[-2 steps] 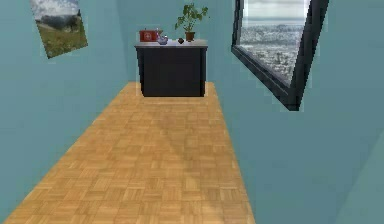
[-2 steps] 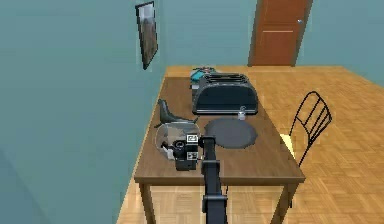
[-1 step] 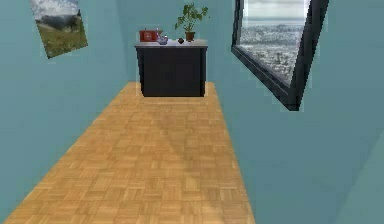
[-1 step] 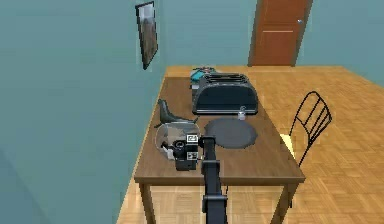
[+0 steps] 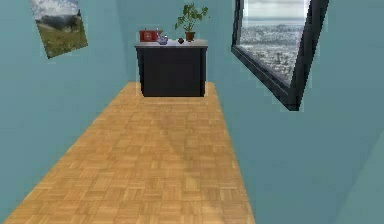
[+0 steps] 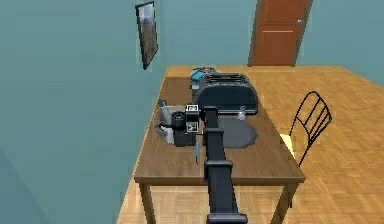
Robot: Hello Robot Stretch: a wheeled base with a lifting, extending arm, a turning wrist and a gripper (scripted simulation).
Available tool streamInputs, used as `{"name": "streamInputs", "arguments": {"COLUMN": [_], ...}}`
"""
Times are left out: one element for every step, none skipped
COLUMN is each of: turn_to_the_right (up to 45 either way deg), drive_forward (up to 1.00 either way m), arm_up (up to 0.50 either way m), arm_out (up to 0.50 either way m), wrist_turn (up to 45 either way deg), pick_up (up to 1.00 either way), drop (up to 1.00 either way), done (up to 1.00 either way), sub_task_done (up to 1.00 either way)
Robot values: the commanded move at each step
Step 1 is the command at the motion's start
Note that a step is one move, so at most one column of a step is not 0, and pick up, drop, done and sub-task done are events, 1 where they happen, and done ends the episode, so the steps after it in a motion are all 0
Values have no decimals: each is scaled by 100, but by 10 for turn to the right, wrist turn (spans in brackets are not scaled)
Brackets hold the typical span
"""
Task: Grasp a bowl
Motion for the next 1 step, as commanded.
{"name": "streamInputs", "arguments": {"turn_to_the_right": [0], "drive_forward": [0], "arm_up": [0], "arm_out": [0], "wrist_turn": [0], "pick_up": [0], "drop": [0], "done": [100], "sub_task_done": [0]}}
